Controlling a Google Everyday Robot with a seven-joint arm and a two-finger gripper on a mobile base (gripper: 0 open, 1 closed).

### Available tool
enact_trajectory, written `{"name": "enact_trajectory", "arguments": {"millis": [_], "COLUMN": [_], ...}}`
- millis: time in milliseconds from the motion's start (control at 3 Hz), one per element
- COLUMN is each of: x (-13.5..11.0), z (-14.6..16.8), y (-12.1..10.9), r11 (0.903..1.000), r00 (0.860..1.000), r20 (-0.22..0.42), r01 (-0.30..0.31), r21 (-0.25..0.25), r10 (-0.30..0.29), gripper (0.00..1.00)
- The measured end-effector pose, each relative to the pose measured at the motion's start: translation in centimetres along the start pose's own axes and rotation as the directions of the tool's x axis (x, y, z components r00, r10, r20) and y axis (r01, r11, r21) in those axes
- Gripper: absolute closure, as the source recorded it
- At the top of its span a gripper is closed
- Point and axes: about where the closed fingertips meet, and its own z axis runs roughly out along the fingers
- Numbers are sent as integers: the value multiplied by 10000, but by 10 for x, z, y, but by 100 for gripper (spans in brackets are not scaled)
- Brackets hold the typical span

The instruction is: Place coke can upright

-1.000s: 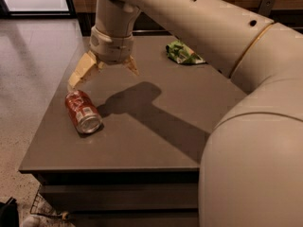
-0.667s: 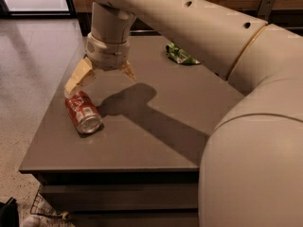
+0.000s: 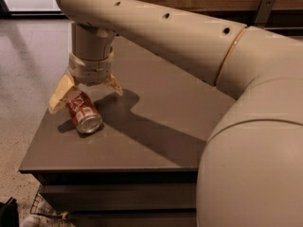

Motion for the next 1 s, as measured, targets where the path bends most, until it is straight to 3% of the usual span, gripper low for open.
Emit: {"name": "enact_trajectory", "arguments": {"millis": [333, 1000], "x": [7, 6], "z": [8, 12], "y": [4, 6], "r11": [9996, 9996], "r00": [9995, 9995], "r20": [-267, -284], "r01": [-145, -151], "r21": [236, 248], "r10": [151, 158], "gripper": [16, 63]}}
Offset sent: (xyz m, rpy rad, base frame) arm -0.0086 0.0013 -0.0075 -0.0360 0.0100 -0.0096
